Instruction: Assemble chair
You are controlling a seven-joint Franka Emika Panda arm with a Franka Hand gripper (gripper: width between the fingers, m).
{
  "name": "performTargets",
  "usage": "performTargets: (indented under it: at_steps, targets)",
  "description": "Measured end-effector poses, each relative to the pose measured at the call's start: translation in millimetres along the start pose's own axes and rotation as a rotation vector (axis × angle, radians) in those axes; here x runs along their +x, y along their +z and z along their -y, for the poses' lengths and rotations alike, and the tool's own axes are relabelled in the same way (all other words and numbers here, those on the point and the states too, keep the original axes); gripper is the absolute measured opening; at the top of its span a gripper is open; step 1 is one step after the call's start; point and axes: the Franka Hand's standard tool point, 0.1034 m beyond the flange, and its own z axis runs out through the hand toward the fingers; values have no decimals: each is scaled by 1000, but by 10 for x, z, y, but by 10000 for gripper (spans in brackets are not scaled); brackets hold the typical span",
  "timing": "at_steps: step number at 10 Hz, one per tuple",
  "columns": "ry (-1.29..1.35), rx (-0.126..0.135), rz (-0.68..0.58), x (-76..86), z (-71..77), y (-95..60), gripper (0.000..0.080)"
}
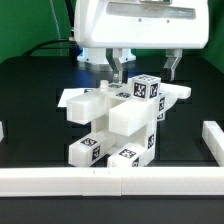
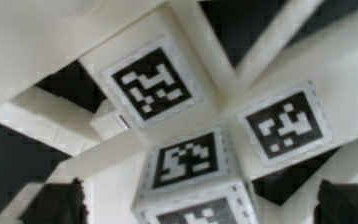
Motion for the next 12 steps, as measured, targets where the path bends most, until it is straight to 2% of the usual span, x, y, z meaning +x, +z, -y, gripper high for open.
performTargets:
  at_steps: [4,5,7,9,12]
  targets:
    - [13,21,31,-24,30,1,649]
    - [24,52,102,-60,98,-4,649]
    - [33,73,218,-41,143,-20,649]
    - [30,70,215,-27,125,-10,649]
    - [3,67,203,20,-9,-18,649]
